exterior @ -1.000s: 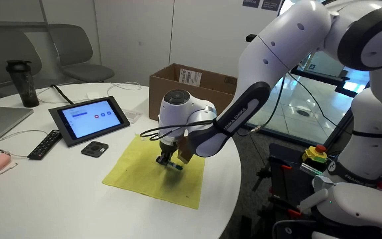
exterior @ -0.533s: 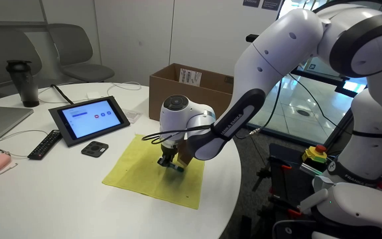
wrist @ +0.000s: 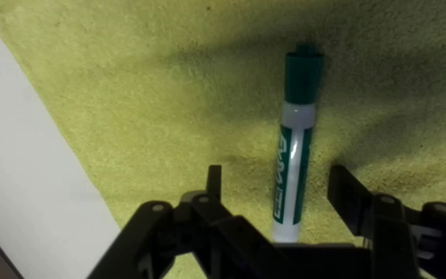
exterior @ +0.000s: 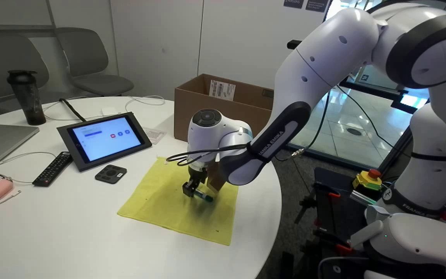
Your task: Put the black marker on the green towel, fold the towel twice and place it inside the box
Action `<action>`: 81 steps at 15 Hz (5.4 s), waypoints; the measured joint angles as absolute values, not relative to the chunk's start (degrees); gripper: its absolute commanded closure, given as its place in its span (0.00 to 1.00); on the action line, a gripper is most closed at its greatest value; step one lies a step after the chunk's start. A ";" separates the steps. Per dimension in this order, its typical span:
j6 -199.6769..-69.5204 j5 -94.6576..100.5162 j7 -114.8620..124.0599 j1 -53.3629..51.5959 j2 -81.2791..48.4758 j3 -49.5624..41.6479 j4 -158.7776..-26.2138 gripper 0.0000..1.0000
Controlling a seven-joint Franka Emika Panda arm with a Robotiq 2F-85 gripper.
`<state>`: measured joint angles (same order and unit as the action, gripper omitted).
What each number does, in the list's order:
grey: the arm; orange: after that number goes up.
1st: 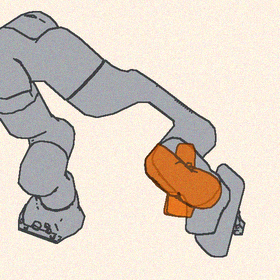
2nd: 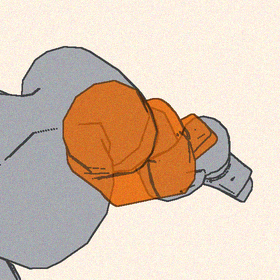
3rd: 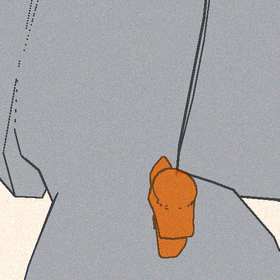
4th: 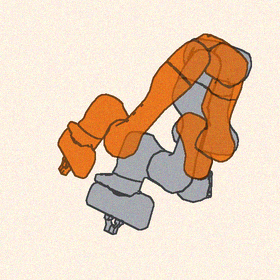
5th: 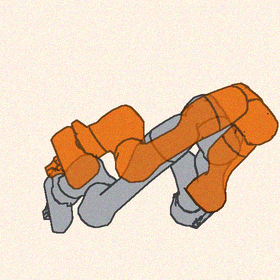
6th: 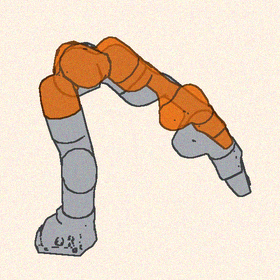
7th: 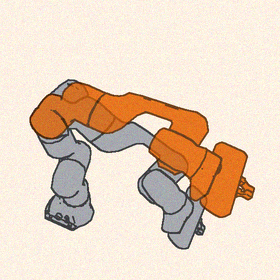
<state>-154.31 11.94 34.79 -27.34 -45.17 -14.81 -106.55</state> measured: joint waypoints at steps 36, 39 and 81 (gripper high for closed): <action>-179.45 -9.00 25.88 -1.15 -35.50 -0.06 -134.25 0.00; -179.81 -10.03 22.26 3.01 -35.50 2.47 -133.95 0.00; -180.40 -9.86 14.23 -7.15 -27.57 6.80 -133.65 0.88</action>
